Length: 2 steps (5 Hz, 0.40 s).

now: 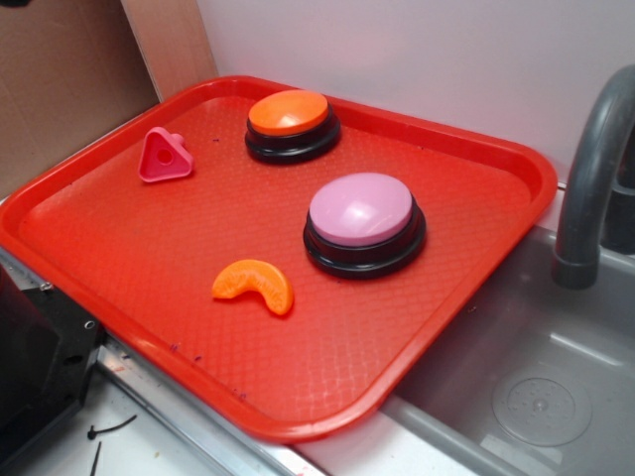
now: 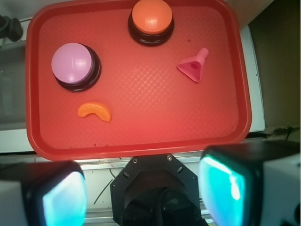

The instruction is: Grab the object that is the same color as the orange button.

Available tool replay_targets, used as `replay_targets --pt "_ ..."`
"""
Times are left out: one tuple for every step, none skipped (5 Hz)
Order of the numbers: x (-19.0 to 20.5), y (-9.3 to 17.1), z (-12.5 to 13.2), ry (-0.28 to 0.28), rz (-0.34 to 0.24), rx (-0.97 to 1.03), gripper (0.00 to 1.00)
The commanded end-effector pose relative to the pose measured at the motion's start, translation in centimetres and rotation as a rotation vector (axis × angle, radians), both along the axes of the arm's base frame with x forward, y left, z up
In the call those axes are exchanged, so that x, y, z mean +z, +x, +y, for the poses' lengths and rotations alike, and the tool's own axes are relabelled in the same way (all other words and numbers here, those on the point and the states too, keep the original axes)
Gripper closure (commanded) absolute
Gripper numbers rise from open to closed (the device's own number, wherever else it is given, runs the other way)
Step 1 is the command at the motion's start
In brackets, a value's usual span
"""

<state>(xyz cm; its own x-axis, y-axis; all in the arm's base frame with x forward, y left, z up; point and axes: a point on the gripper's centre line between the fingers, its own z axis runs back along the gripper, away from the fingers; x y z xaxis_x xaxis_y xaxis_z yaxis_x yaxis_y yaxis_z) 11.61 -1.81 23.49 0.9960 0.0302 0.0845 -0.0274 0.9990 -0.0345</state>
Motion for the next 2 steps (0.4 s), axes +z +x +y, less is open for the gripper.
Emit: replay_targets --pt "0.0 0.0 0.0 0.000 0.000 0.000 0.00" --pt "-0.5 0.6 -1.1 0.053 -0.013 -0.144 0.00"
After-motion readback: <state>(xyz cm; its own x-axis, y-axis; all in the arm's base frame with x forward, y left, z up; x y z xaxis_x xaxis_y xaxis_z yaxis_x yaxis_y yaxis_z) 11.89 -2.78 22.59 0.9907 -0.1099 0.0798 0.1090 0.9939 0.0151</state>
